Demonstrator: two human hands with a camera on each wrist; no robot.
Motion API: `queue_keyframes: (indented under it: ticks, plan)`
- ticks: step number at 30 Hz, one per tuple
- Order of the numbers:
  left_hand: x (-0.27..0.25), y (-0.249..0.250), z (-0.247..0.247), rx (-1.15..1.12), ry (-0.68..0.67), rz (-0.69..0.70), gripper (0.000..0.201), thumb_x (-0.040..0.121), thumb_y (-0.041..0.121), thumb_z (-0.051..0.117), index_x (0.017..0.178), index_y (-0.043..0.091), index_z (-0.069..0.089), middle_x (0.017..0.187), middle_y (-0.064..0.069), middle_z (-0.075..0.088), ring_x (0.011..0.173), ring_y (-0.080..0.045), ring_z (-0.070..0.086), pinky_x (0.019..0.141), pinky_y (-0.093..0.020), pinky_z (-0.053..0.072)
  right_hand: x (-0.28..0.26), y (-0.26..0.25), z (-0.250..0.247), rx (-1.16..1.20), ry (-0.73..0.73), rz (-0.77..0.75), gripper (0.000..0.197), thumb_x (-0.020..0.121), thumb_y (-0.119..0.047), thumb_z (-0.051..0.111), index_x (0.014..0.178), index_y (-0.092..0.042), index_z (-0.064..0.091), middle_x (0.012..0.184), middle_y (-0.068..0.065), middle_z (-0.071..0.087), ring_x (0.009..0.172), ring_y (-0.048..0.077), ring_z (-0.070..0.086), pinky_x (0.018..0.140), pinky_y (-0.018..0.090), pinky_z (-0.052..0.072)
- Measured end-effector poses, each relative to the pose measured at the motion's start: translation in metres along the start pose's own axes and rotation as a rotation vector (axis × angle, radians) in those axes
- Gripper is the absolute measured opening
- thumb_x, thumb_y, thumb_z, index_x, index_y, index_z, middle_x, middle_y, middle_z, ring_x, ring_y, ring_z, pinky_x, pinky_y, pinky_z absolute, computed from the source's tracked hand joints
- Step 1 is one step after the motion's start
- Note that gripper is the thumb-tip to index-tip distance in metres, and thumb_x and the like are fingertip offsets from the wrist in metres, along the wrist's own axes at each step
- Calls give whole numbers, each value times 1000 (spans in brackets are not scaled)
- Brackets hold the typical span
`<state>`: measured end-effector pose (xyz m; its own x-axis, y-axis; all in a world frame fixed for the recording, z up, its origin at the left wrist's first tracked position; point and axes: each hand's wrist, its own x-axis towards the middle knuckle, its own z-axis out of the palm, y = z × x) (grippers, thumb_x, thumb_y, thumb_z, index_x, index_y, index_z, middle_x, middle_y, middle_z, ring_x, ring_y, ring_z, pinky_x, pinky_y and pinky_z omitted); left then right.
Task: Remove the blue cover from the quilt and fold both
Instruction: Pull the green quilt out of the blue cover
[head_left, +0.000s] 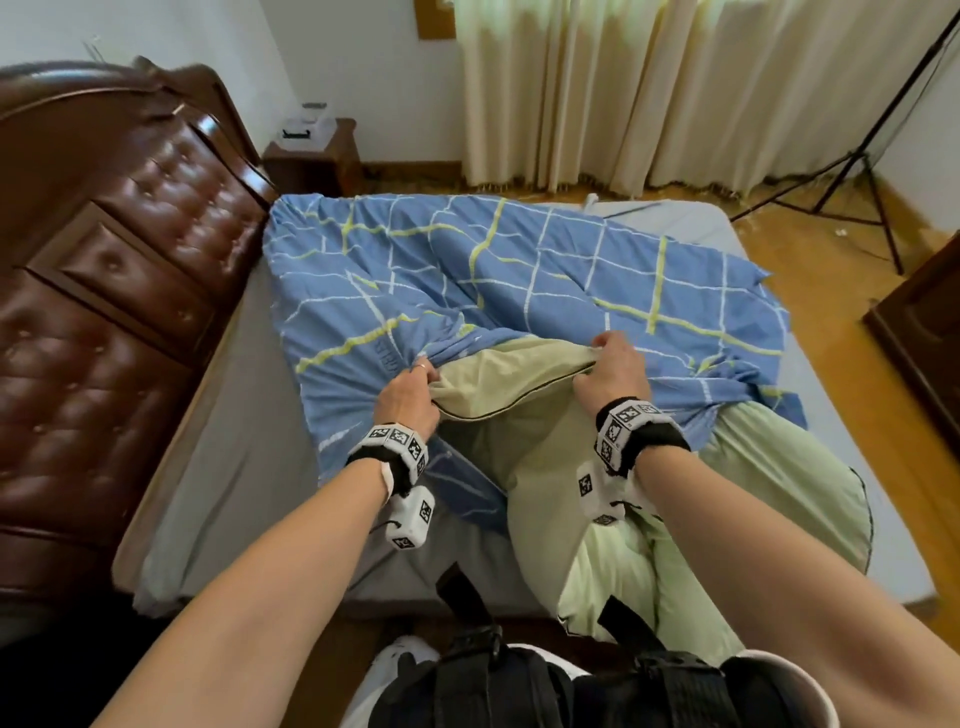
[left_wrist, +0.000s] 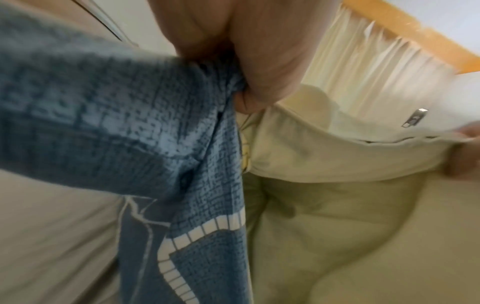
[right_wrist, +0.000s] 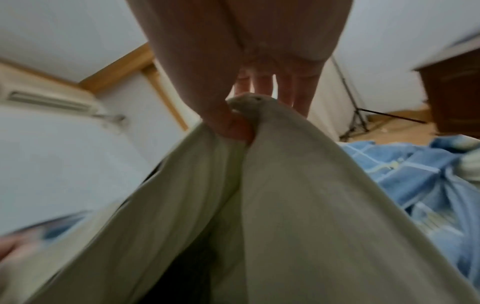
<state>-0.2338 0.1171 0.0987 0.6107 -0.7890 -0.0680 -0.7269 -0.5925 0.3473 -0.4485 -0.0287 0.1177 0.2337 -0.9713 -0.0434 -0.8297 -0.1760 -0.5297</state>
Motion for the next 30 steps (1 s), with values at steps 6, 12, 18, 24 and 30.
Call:
queue_keyframes:
  ticks: [6, 12, 18, 24, 30]
  plan:
    - [8, -6, -13, -1, 19, 127, 35, 85, 0, 52, 110, 23, 56, 108, -9, 66, 103, -30, 61, 87, -38, 47, -34, -80, 86, -445, -225, -561, 63, 70, -34, 72, 127, -27, 46, 130, -1, 50, 130, 24, 40, 119, 49, 10]
    - [23, -69, -5, 205, -21, 286, 45, 83, 10, 63, 124, 20, 47, 114, -4, 59, 109, -26, 56, 90, -39, 46, -31, -136, 131, -436, -174, -466, 23, 94, -24, 43, 113, -24, 55, 112, 3, 68, 105, 27, 63, 86, 37, 40]
    - [31, -157, 20, 198, -77, 190, 58, 82, 21, 65, 135, 20, 41, 122, -6, 56, 114, -27, 53, 91, -40, 42, -46, -185, 169, -489, -349, -370, 30, 96, -14, 41, 123, -21, 52, 113, 10, 67, 102, 34, 65, 84, 41, 51]
    - [21, -185, 32, 152, -74, 152, 70, 71, 27, 71, 135, 29, 44, 121, -5, 39, 112, -28, 45, 96, -47, 38, -64, -162, 155, -489, -268, -87, 32, 92, -8, 45, 120, -21, 54, 111, 10, 66, 103, 33, 64, 85, 40, 51]
    - [7, -187, 31, 134, -188, 145, 84, 76, 26, 73, 145, 44, 28, 133, -8, 29, 110, -34, 49, 89, -49, 48, -69, -120, 96, -388, -21, 189, 30, 93, -10, 42, 120, -16, 54, 117, 14, 64, 108, 36, 61, 84, 40, 46]
